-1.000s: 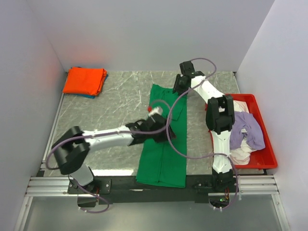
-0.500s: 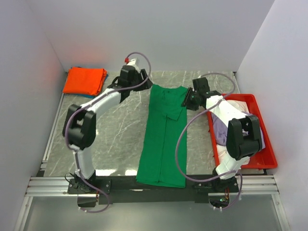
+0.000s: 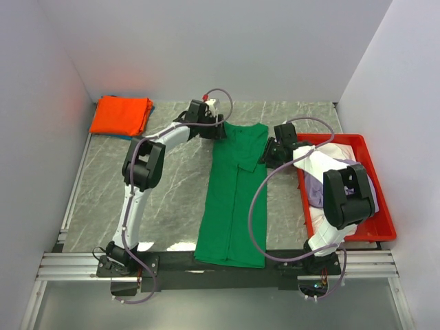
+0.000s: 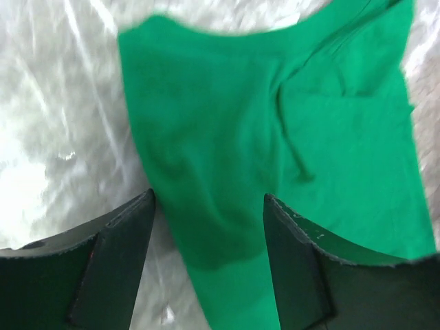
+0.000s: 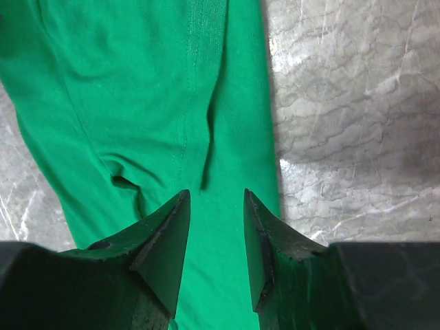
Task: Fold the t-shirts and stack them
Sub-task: Fold the tshirt
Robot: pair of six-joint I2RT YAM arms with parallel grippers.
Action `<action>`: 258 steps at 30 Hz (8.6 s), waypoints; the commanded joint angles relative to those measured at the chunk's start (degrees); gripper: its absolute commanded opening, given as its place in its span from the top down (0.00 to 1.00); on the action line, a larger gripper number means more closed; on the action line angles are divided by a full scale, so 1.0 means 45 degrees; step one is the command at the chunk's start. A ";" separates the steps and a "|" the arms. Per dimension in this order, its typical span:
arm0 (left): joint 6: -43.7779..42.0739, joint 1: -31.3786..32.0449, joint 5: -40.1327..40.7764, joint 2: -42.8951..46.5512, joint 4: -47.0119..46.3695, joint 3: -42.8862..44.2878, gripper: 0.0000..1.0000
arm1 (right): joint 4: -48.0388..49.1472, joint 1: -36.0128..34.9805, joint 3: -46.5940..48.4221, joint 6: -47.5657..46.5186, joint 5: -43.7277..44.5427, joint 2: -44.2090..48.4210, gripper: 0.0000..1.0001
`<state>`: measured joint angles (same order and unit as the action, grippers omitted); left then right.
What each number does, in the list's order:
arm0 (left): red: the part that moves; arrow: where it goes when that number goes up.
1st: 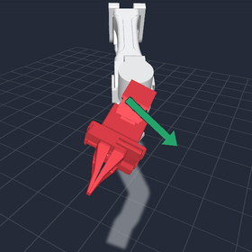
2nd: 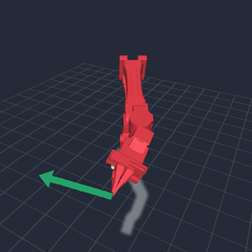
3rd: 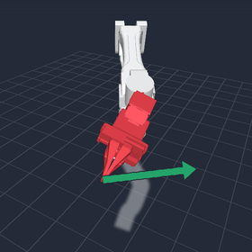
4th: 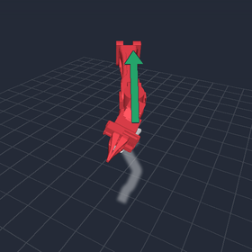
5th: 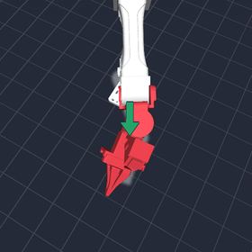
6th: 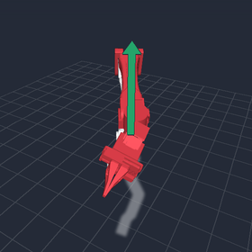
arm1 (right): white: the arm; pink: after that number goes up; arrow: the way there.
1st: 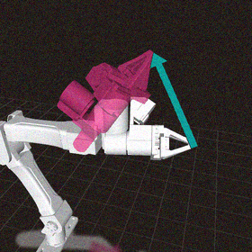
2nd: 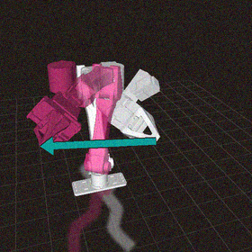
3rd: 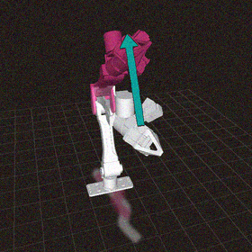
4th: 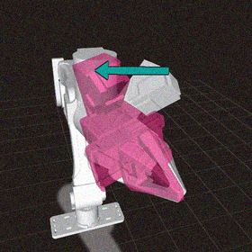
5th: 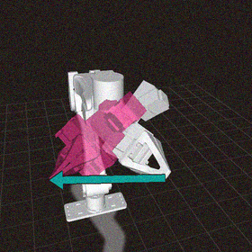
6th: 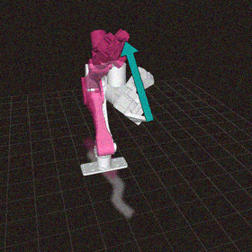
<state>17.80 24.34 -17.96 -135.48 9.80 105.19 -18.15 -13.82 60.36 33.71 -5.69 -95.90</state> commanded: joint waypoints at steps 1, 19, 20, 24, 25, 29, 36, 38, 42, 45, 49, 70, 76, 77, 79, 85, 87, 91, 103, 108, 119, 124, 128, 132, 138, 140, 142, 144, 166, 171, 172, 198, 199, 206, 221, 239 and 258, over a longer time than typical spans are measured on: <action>-0.0285 0.0041 -0.0327 -0.0459 0.0224 0.1058 0.31 | 0.0596 0.0084 -0.0190 0.0125 0.0015 0.0452 0.56; 0.1083 -0.1618 0.2702 -0.1943 0.0341 0.2874 1.00 | 0.0225 -0.0072 0.2523 -0.0168 -0.0531 -0.2125 0.57; 0.1006 -0.1948 0.2662 -0.2041 0.0399 0.3243 1.00 | 0.0206 -0.0072 0.2737 -0.0187 -0.0609 -0.2243 0.57; 0.0751 -0.2711 0.2293 -0.2880 0.0653 0.4532 0.98 | 0.0128 -0.0150 0.3344 -0.0285 -0.0668 -0.2654 0.56; 0.0616 -0.2829 0.2098 -0.3036 0.0654 0.5231 0.92 | -0.0008 -0.0151 0.3596 -0.0324 -0.0668 -0.2828 0.56; 0.0536 -0.3337 0.1414 -0.4051 0.1044 0.7228 0.56 | -0.0087 -0.0131 0.4028 -0.0402 -0.0863 -0.3026 0.56; 0.1453 -0.3592 0.0690 -0.1811 -0.0361 0.5144 0.27 | -0.0029 -0.0365 0.3620 -0.0285 -0.0962 -0.2306 0.55; 0.1764 -0.3592 0.0844 -0.0547 -0.0478 0.3861 0.27 | 0.0107 -0.0501 0.2840 -0.0072 -0.0746 -0.1934 0.55; 0.3091 -0.3592 0.1216 0.2366 -0.1473 0.0033 0.31 | 0.0634 -0.0833 0.0715 0.0261 -0.0396 -0.0433 0.55; 0.5082 -0.3475 0.1295 0.4866 -0.2081 -0.3561 0.38 | 0.1083 -0.1107 -0.0499 0.0496 -0.0297 0.0796 0.55; 0.6297 -0.2248 0.3301 0.7680 -0.1850 -0.7778 0.42 | 0.1416 -0.1478 -0.2765 0.0750 -0.0024 0.2479 0.55; 1.0611 0.3086 0.4949 1.6746 -0.0537 -1.8274 0.49 | 0.1084 -0.3528 -0.8158 0.2273 0.0738 0.8322 0.56; 1.1297 0.3848 0.4772 1.6709 -0.0869 -1.8940 0.50 | 0.1630 -0.4270 -0.8588 0.2780 0.0406 0.7913 0.58; 1.1336 0.3946 0.4733 1.6592 -0.0928 -1.8980 0.50 | 0.1651 -0.4388 -0.8627 0.2878 0.0406 0.7835 0.58; 1.1453 0.4199 0.4674 1.6397 -0.1084 -1.9077 0.50 | 0.1768 -0.4680 -0.8745 0.3073 0.0406 0.7776 0.58; 1.2000 0.4961 0.4653 1.6122 -0.1086 -1.9312 0.54 | 0.1847 -0.4779 -0.9077 0.3172 0.0114 0.7873 0.60; 1.2137 0.5099 0.4751 1.6142 -0.0676 -1.9273 0.56 | 0.1788 -0.4818 -0.9096 0.3133 0.0093 0.7931 0.61; 1.2274 0.5431 0.4713 1.6279 -0.0324 -1.9215 0.57 | 0.1456 -0.4819 -0.9116 0.2957 0.0464 0.8088 0.61; 1.2528 0.5919 0.4459 1.5889 -0.0107 -1.9332 0.66 | 0.0577 -0.4799 -0.8784 0.2762 0.1030 0.8323 0.60; 1.2606 0.6017 0.4283 1.5771 -0.0557 -1.9488 0.73 | 0.1006 -0.4799 -0.8687 0.2645 0.0992 0.7484 0.60; 1.2255 0.6037 0.4653 1.6648 0.1315 -1.8883 1.00 | 0.1300 -0.5735 -0.8744 0.2956 0.0132 0.7285 0.92; 1.1709 0.6018 0.5142 1.7585 0.3907 -1.8200 1.00 | 0.0793 -0.7394 -0.8862 0.4029 0.0171 0.8106 0.97; 1.1396 0.6037 0.5260 1.8153 0.5320 -1.7751 1.00 | 0.0246 -0.8801 -0.8843 0.4889 0.0620 0.9003 0.98; 1.1104 0.6017 0.5181 1.8563 0.5673 -1.7497 1.00 | -0.0281 -0.9271 -0.8629 0.4893 0.1010 0.9338 0.98; 0.9640 0.5979 0.6449 1.7999 0.4545 -1.6035 1.00 | -0.1668 -0.9135 -0.6190 0.3176 0.2280 0.8402 1.00; 0.9443 0.5978 0.6820 1.7297 0.4132 -1.5410 1.00 | -0.1748 -0.8980 -0.5448 0.2939 0.2495 0.7894 1.00; 0.9462 0.5978 0.7055 1.6576 0.3527 -1.5076 1.00 | -0.1379 -0.8804 -0.5153 0.2762 0.2554 0.7330 1.00; 0.9501 0.5959 0.7504 1.6241 0.2652 -1.4840 0.99 | -0.1007 -0.8551 -0.4801 0.2684 0.2613 0.6918 1.00; 0.7841 0.1605 0.7096 1.0734 -0.0088 -1.0781 0.99 | 0.0948 -0.4585 0.0138 0.1493 0.2946 0.0668 1.00; 0.7958 0.1018 0.6627 0.9037 0.0029 -0.9685 0.99 | 0.0753 -0.3980 0.1409 0.1239 0.2594 -0.0698 1.00; 0.8016 0.0959 0.6569 0.8859 -0.0010 -0.9509 0.99 | 0.0714 -0.3921 0.1721 0.1219 0.2555 -0.0837 1.00; 0.7900 -0.0271 0.5456 0.6651 0.0107 -0.7242 0.99 | 0.0226 -0.2670 0.3949 0.1199 0.1754 -0.2750 1.00; 0.7880 -0.0291 0.5397 0.6611 0.0068 -0.7126 0.99 | 0.0167 -0.2612 0.4144 0.1180 0.1715 -0.2829 1.00; 0.7606 -0.0623 0.4772 0.6123 -0.0498 -0.6969 0.99 | 0.0225 -0.2299 0.4536 0.1141 0.1402 -0.3318 1.00; 0.6630 -0.1326 0.3326 0.6238 -0.1163 -0.6637 0.50 | -0.0048 -0.1577 0.5278 0.0536 0.1050 -0.3690 0.64; 0.7255 0.0295 0.3698 0.6556 -0.0889 -0.7731 0.99 | -0.0321 -0.3724 0.4750 -0.0090 0.2125 -0.2633 0.49; 0.6357 -0.0564 0.3638 0.2959 0.0398 -0.3844 0.99 | -0.2078 -0.3335 0.9750 -0.0637 0.1870 -0.7595 0.50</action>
<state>48.36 22.31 -1.50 -120.99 11.27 86.21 -25.65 -29.76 100.97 31.86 1.87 -128.86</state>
